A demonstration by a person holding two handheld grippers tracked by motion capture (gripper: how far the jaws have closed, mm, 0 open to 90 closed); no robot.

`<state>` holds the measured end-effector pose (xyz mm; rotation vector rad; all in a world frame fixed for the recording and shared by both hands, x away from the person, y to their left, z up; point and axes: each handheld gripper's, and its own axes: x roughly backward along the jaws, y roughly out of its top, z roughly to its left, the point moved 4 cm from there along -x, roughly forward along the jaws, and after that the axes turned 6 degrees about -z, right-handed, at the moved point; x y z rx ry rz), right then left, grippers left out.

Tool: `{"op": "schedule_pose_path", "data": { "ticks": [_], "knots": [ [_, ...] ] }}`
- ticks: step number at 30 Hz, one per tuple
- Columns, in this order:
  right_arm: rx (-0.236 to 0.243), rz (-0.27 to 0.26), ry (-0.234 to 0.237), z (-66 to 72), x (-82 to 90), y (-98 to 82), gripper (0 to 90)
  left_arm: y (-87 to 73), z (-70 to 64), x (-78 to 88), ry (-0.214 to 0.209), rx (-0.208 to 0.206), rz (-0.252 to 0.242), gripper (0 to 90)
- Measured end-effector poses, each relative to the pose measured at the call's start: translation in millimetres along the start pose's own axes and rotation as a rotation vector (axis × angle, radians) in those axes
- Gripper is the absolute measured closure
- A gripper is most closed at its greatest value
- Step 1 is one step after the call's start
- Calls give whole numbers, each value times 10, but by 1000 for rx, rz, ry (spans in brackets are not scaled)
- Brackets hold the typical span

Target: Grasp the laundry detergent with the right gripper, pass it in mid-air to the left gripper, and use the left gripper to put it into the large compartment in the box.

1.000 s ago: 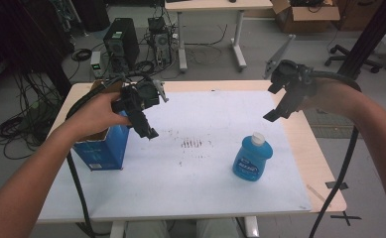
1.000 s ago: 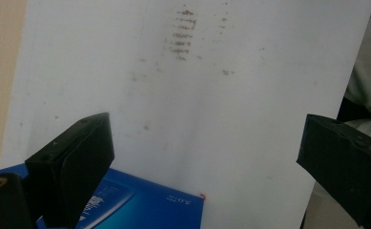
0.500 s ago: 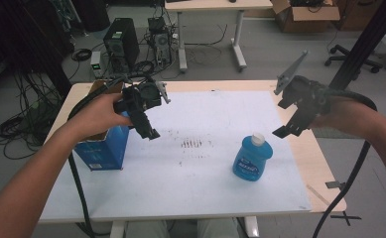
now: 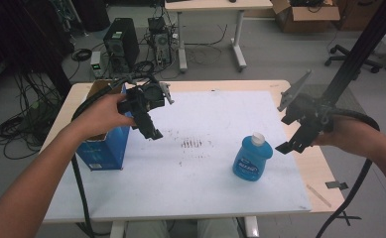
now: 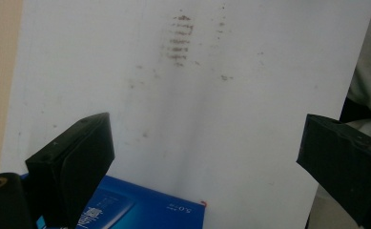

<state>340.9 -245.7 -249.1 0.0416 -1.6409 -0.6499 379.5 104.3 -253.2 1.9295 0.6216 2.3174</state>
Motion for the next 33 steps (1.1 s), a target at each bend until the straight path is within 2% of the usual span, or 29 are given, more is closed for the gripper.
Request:
{"op": "schedule_pose_path", "data": {
  "ticks": [2,16,25,33],
  "knots": [
    [-21,-4,-1,16,-15,-19,69,5,-5,-6,3,-3,1,54],
    [-60,-43,14,92,-101,-134,62,-6,-11,-7,6,-2,2,54],
    [-101,-50,15,94,-225,-260,57,-2,-14,-29,5,-4,4,54],
    [-97,-74,-9,90,-299,-338,56,12,-14,-54,2,-9,5,54]
  ]
}}
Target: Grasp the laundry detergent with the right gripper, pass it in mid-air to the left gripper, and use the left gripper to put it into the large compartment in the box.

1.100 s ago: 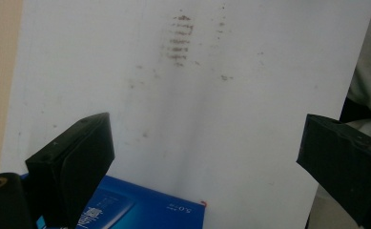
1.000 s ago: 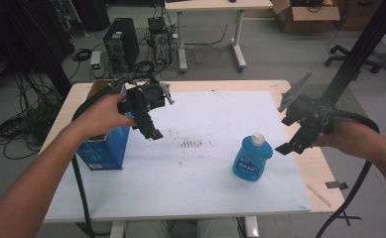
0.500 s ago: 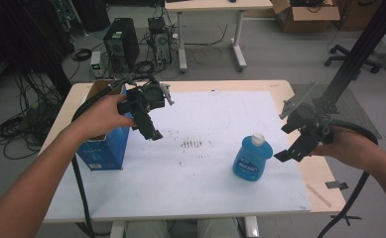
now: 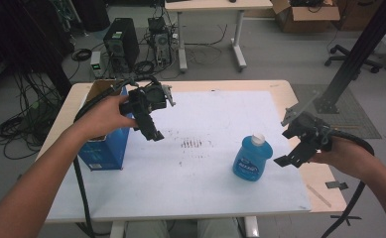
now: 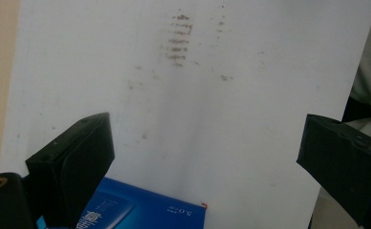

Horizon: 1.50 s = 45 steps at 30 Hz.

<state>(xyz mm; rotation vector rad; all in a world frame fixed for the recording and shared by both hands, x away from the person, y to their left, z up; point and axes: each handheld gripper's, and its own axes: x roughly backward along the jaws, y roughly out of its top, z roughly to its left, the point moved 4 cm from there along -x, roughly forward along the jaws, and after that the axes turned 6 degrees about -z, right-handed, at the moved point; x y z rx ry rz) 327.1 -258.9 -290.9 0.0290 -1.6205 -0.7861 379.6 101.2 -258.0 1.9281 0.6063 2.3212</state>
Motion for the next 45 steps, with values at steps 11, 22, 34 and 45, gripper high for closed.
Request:
{"op": "schedule_pose_path", "data": {
  "ticks": [11,22,34,45],
  "knots": [
    [-1,-63,2,-11,-121,-107,58,-10,11,3,3,5,-4,54],
    [-9,-118,17,-25,-252,-220,58,-16,20,2,4,8,-5,54],
    [-12,-208,23,-33,-353,-335,61,-5,29,1,8,8,-5,54],
    [-23,-300,24,-42,-444,-440,61,-7,33,10,10,11,-8,54]
  ]
}}
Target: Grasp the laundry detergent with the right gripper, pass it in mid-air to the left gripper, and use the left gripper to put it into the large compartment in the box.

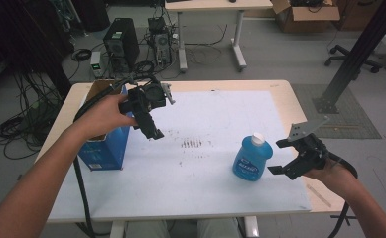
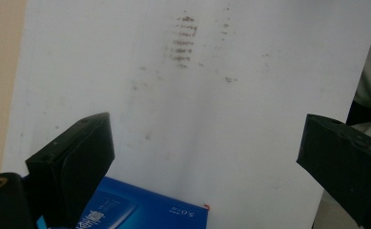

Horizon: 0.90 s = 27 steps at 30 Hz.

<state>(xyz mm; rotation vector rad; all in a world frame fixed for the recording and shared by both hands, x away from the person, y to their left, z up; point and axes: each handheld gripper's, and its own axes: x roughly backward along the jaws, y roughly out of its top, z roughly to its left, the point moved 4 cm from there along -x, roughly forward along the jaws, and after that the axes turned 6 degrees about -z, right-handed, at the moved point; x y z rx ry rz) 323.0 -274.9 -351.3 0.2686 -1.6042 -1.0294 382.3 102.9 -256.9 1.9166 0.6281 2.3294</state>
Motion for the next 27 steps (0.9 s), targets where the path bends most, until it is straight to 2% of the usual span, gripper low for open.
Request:
{"op": "schedule_pose_path", "data": {
  "ticks": [27],
  "knots": [
    [-12,-216,-2,-12,-129,-285,64,18,1,-30,-3,3,-2,54]
  ]
}}
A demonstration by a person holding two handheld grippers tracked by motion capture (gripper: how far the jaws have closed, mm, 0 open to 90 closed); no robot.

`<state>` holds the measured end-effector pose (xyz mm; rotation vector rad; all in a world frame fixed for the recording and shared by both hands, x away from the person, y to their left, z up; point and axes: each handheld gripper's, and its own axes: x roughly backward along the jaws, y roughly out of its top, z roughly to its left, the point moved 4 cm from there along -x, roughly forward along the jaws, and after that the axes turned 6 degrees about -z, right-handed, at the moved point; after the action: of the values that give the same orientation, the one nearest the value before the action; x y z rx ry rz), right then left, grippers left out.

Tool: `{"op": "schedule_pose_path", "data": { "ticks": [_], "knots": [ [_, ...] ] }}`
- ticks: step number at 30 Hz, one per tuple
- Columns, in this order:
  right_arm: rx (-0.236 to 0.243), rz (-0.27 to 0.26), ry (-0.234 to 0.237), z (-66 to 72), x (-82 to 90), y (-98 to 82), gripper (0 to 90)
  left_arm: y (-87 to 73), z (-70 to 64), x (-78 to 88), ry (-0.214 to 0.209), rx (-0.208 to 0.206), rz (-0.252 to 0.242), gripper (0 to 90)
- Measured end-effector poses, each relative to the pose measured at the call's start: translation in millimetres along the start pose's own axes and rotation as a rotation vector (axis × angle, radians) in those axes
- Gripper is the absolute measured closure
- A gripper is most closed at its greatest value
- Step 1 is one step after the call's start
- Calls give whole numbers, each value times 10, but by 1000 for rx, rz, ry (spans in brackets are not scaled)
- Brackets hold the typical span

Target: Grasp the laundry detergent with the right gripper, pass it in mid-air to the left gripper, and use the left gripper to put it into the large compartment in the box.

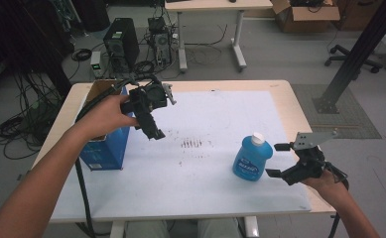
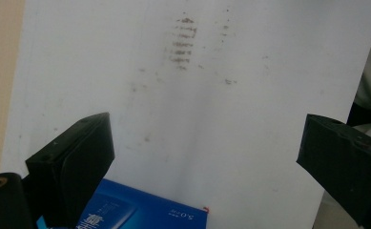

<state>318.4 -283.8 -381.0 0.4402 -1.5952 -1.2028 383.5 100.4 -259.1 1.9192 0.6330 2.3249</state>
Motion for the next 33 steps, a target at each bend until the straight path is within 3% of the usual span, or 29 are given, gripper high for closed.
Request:
{"op": "schedule_pose_path", "data": {
  "ticks": [4,12,33],
  "knots": [
    [-9,-46,-2,-8,-12,-38,64,4,-5,-4,1,1,-2,54],
    [-10,-85,-7,0,-46,-97,65,-2,-3,-1,1,2,-3,54],
    [-19,-130,-6,-5,-177,-169,67,-13,13,-13,1,7,1,54]
  ]
}}
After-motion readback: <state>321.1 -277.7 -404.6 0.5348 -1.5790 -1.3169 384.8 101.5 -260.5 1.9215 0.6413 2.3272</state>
